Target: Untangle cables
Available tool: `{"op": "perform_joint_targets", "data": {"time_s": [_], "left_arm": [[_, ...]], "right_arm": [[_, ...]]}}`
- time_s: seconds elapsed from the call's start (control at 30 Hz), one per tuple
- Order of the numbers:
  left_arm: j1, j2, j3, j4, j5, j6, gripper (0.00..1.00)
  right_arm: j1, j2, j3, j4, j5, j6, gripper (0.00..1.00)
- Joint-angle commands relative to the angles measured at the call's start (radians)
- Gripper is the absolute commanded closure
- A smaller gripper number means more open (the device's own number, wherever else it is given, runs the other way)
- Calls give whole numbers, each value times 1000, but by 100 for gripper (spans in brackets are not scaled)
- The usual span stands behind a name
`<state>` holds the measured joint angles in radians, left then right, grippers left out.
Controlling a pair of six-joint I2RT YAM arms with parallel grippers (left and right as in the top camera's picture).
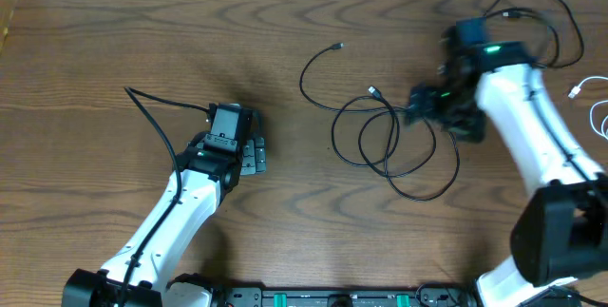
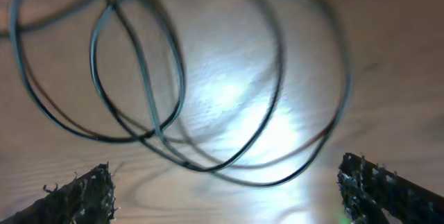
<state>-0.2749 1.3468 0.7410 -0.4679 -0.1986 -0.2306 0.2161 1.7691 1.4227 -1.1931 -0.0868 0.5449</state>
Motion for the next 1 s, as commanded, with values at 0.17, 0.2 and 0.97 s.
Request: {"op": "perform_joint_targets", "data": {"time_s": [0.17,0.2,0.97], "left_arm": [[3,3,5,-2,-16,9,3],[3,3,5,-2,-16,9,3],[3,3,5,-2,-16,9,3]], "right_arm": [[129,0,-218,118,203,393,1],[137,0,-241,155,203,404,1],[262,0,-380,490,234,506,7]]}}
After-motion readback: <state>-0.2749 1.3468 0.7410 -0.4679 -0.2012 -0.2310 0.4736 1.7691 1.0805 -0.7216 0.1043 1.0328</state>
